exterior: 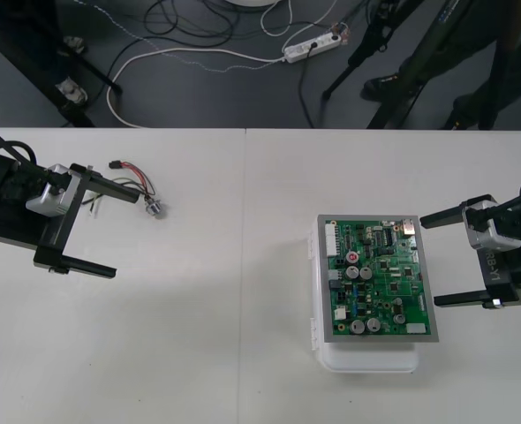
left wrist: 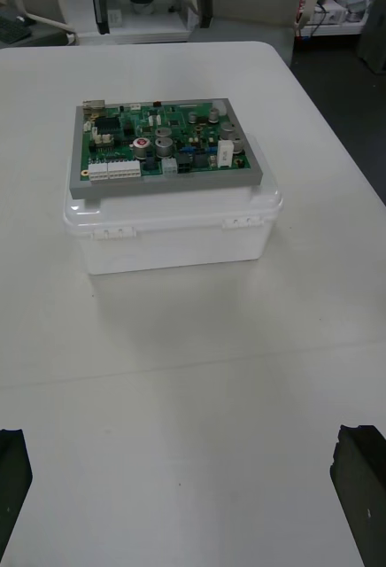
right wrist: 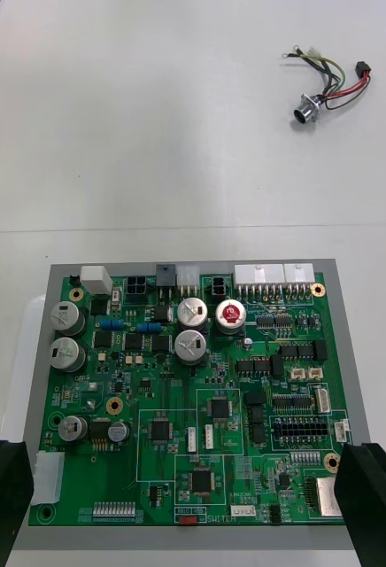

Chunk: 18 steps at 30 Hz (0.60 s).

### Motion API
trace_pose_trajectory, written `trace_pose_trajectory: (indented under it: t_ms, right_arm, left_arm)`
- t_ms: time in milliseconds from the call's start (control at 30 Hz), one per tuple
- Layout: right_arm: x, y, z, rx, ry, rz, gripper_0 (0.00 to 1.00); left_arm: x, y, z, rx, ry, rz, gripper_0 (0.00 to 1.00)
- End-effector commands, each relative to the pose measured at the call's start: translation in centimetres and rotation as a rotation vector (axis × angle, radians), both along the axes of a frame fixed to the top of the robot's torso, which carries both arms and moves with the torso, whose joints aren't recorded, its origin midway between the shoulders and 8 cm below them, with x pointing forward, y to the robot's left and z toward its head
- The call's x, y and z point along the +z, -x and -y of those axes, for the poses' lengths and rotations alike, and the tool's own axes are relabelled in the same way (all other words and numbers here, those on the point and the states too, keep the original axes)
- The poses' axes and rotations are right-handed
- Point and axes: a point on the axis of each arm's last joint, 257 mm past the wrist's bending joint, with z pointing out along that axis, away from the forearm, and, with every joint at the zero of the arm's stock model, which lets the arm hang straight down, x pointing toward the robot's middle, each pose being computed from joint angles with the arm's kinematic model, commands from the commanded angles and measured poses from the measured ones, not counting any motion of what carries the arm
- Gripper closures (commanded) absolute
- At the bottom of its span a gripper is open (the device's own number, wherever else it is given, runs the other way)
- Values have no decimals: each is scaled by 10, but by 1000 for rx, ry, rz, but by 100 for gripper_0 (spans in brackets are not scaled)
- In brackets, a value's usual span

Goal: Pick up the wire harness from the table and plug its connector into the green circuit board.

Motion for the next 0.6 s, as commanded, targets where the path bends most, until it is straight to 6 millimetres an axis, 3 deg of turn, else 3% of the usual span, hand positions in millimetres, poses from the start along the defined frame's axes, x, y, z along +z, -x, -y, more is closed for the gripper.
trace_pose_trajectory:
  t_ms: [33,600]
  right_arm:
    - [-6,6,-3,15,1,-9,0]
    - [-6,6,-3,15,1,-9,0]
  left_arm:
    - [6,10,3,-14,-1,-33,0]
    - [6,10,3,-14,-1,-33,0]
